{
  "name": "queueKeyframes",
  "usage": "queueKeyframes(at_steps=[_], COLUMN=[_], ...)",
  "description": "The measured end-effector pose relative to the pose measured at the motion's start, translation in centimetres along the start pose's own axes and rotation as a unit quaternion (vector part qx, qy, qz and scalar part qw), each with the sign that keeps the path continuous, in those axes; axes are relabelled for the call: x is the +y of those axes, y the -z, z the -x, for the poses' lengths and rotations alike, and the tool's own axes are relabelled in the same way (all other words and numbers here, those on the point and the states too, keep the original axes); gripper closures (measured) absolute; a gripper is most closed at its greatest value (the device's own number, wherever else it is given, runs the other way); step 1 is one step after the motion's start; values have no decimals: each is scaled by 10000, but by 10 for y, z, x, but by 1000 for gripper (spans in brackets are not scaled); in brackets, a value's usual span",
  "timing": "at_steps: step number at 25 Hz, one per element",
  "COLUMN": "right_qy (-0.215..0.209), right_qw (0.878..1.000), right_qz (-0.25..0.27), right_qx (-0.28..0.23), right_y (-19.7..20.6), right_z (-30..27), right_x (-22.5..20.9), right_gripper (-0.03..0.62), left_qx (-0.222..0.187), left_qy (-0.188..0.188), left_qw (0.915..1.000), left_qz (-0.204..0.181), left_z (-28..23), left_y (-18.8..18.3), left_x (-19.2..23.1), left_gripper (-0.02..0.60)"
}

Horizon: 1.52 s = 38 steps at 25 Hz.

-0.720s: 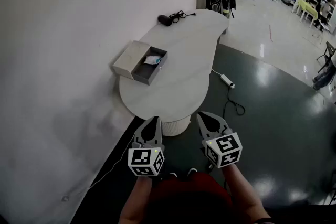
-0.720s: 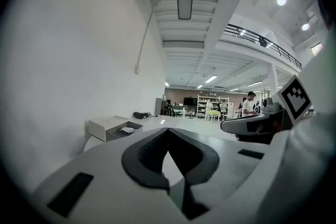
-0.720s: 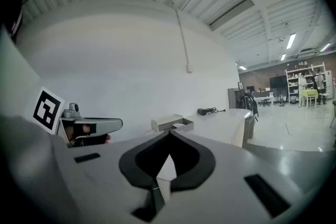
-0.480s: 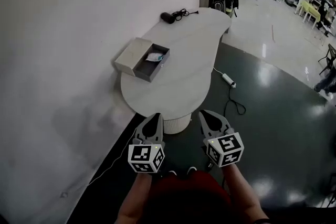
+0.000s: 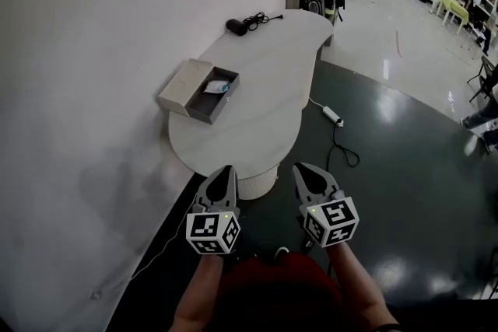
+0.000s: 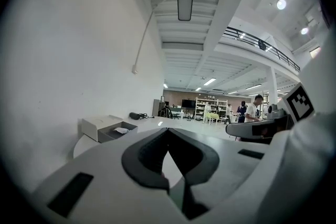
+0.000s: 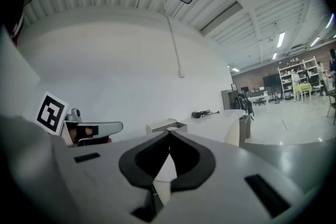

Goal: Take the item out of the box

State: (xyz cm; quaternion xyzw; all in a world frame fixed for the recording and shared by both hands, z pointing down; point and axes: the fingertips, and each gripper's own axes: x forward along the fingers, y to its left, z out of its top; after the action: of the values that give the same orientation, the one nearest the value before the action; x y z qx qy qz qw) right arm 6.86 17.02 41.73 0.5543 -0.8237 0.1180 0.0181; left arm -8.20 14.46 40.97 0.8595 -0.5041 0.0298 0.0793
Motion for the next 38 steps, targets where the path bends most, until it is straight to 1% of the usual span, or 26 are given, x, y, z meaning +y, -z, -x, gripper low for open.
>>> queueKeyframes(at_steps=[4, 8, 12, 18, 27, 38], right_qy=[74, 211, 284, 293, 218, 67], right_qw=[9999, 9998, 9995, 9993, 9996, 9996], right_qz=[14, -4, -121, -215, -171, -109], right_qx=[-73, -37, 16, 40, 100, 258], right_y=[-1, 0, 5, 6, -1, -16], right_z=[16, 29, 33, 20, -31, -142], right_x=[-19, -36, -48, -60, -67, -86], right_gripper=[580, 580, 580, 580, 580, 580], left_qx=[-37, -165, -160, -88, -37, 11], left_qy=[39, 26, -73, -267, -355, -497], left_qw=[10000, 9999, 9998, 9996, 9994, 9987], left_qz=[27, -1, -29, -15, 2, 71], left_z=[-7, -9, -14, -24, -62, -147], left_y=[3, -8, -11, -10, -12, -21], left_x=[-19, -32, -29, -11, 27, 103], left_gripper=[560, 560, 560, 560, 560, 560])
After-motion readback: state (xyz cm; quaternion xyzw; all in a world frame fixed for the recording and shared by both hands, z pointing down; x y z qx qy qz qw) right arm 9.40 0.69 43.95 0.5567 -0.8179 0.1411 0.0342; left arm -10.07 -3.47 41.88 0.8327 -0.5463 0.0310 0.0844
